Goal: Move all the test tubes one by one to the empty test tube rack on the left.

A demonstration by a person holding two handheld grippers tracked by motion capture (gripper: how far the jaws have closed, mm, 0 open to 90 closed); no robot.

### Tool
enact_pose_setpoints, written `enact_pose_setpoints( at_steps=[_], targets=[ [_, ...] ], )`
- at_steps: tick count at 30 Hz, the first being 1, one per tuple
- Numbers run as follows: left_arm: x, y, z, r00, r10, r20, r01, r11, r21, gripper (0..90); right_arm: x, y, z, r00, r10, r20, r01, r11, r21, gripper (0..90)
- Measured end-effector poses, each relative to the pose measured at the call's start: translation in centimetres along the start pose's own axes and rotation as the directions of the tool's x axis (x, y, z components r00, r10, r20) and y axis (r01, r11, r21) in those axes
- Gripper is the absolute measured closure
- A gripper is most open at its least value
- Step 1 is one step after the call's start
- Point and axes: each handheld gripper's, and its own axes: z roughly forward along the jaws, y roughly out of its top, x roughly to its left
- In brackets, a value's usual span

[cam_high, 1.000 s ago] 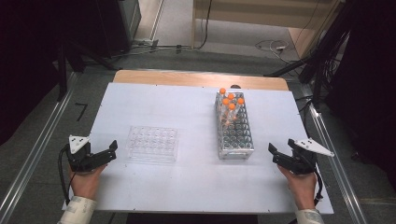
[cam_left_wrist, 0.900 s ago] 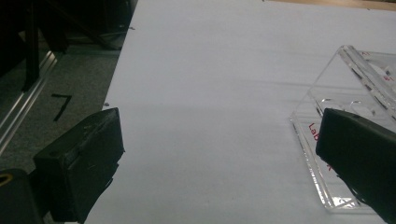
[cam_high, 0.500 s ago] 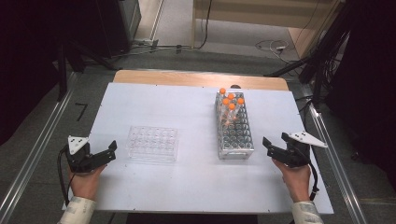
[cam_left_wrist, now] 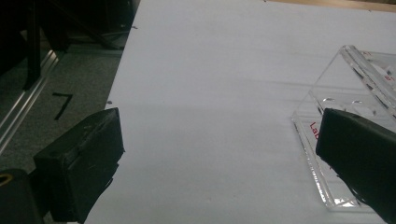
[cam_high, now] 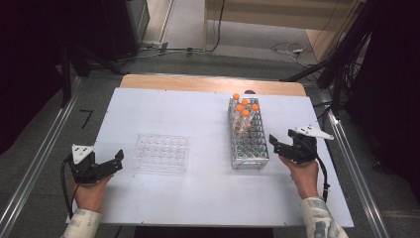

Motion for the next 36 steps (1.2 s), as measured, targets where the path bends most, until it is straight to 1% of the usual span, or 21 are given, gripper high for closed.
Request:
enact_pose_setpoints(
  at_steps=[4, 7, 10, 13, 17, 20, 21, 24, 27, 30, 33, 36],
  targets=[
    [0.0, 0.0, -0.1, 1.0, -0.001, 0.001, 0.001, 1.0, -0.003, 1.3, 0.3, 0.9, 1.2, 1.0, -0.002, -0.007, 0.002, 1.0, -0.007, 20.6],
    [0.0, 0.0, 0.0, 1.0, 0.0, 0.005, 0.0, 1.0, 0.001, 1.3, 0.8, 1.6, 1.9, 0.9997, -0.016, -0.016, 0.016, 1.0, -0.017, 20.6],
    [0.1, 0.0, 0.0, 1.0, -0.004, 0.004, 0.004, 1.0, 0.002, 1.3, 1.0, 2.3, 2.7, 0.9993, -0.029, -0.024, 0.029, 1.0, -0.007, 21.2],
    [0.1, 0.0, 0.0, 1.0, -0.007, 0.005, 0.007, 1.0, 0.001, 1.3, 1.1, 2.6, 3.4, 0.9987, -0.029, -0.042, 0.028, 0.999, -0.016, 26.6],
    [0.1, 0.0, 0.0, 1.0, -0.003, 0.005, 0.003, 1.0, 0.002, 1.3, 1.5, 3.2, 4.4, 0.9963, -0.051, -0.069, 0.051, 0.999, -0.001, 30.6],
    [0.1, 0.0, 0.0, 1.0, -0.001, 0.006, 0.001, 1.0, 0.003, 1.4, 1.6, 3.4, 4.9, 0.9937, -0.062, -0.094, 0.061, 0.998, -0.017, 35.2],
    [0.1, 0.0, 0.0, 1.0, -0.003, 0.005, 0.003, 1.0, 0.002, 1.3, 1.6, 3.4, 5.1, 0.9932, -0.059, -0.1, 0.057, 0.998, -0.02, 37.2],
    [0.1, 0.0, 0.1, 1.0, -0.002, 0.003, 0.002, 1.0, 0.004, 1.4, 1.4, 3.6, 5.8, 0.9915, -0.05, -0.12, 0.05, 0.999, 0.0, 42.4],
    [0.1, 0.0, 0.1, 1.0, -0.001, 0.006, 0.001, 1.0, 0.003, 1.4, 1.5, 3.9, 6.3, 0.9883, -0.051, -0.144, 0.052, 0.999, 0.003, 46.5],
    [0.1, 0.0, 0.1, 1.0, -0.001, 0.005, 0.001, 1.0, 0.003, 1.4, 1.7, 4.2, 6.7, 0.9876, -0.063, -0.144, 0.062, 0.998, -0.005, 49.8],
    [0.1, 0.0, 0.1, 1.0, -0.002, 0.004, 0.002, 1.0, 0.005, 1.4, 1.9, 4.3, 7.3, 0.9869, -0.072, -0.145, 0.074, 0.997, 0.01, 52.2],
    [0.2, 0.0, 0.1, 1.0, -0.004, 0.004, 0.004, 1.0, 0.004, 1.4, 2.1, 4.4, 7.7, 0.9848, -0.085, -0.151, 0.088, 0.996, 0.008, 54.7]
  ],
)
